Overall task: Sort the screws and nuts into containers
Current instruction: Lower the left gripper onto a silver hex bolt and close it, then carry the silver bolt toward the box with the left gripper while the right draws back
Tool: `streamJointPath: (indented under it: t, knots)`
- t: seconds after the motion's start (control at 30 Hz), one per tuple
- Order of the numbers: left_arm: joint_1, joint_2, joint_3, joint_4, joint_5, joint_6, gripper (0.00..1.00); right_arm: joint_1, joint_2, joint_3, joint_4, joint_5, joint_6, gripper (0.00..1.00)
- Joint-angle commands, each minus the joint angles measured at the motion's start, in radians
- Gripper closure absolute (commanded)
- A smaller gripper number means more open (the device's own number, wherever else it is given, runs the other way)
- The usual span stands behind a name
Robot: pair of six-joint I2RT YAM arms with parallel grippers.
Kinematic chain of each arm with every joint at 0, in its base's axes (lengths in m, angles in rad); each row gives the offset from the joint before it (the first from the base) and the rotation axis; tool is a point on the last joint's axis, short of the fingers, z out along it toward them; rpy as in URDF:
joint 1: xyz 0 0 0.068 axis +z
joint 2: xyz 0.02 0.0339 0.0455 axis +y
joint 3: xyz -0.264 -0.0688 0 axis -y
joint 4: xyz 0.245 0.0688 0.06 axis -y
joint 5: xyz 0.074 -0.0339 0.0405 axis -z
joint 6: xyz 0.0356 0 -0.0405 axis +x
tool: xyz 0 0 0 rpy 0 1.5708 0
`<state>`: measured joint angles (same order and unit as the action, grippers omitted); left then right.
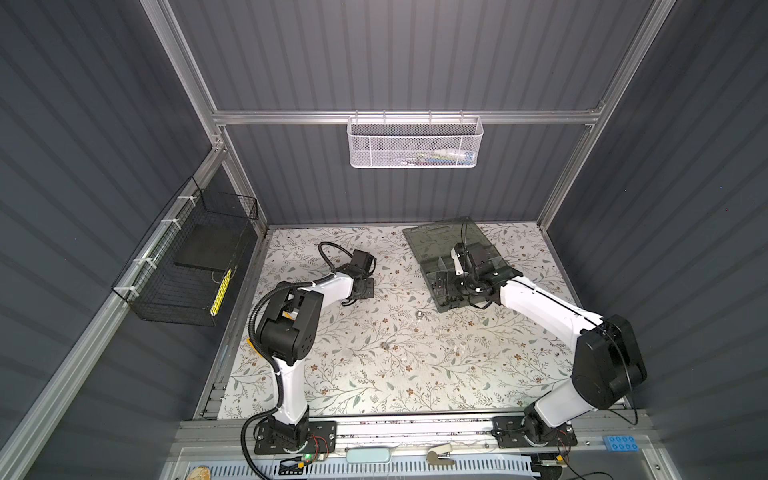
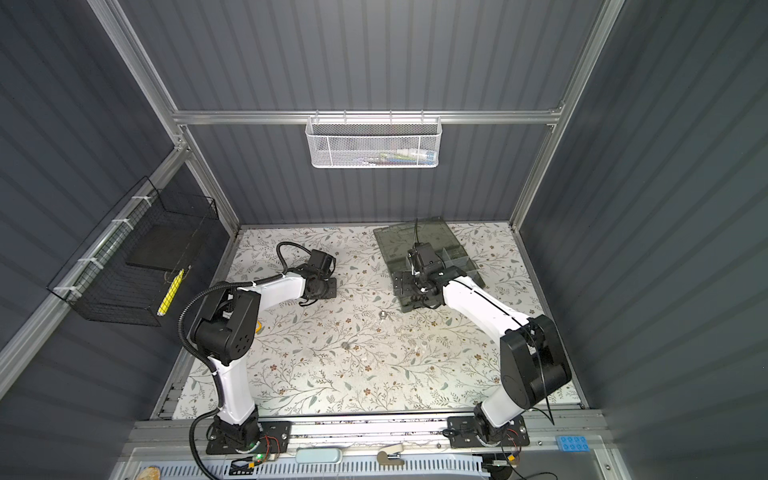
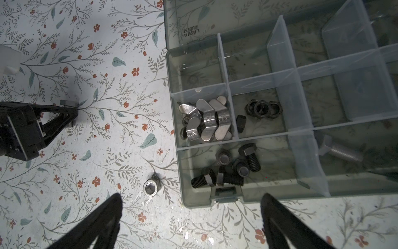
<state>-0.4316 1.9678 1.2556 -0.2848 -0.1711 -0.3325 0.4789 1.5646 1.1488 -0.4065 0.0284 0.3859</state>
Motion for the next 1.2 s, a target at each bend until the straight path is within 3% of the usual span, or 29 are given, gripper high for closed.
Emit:
streamJointPath:
  t: [0.0,0.2,0.43,0.6,0.9,1.17]
  knots:
    - [-0.013,0.01,-0.017,-0.009,0.078,0.025,0.91,0.002,-0.044,-0.026,0.008,-0.002,0.014,0.01]
    - [-0.02,-0.079,-0.1,0.12,0.217,-0.004,0.92,-0.032,-0.131,-0.089,0.011,-0.058,0.041,0.01]
    - [-0.076,-0.142,-0.082,0.093,0.249,-0.012,0.91,-0.118,-0.25,-0.183,0.054,-0.1,0.057,0.01]
    - [-0.136,-0.193,-0.072,0.112,0.273,-0.054,0.91,-0.237,-0.304,-0.276,0.126,-0.191,0.109,0.01]
    - [-0.322,-0.156,0.087,0.142,0.292,-0.079,0.9,-0.374,-0.369,-0.366,0.196,-0.249,0.131,0.01]
    - [-0.414,0.008,0.332,0.153,0.327,-0.11,0.91,-0.44,-0.497,-0.489,0.332,-0.28,0.222,0.01]
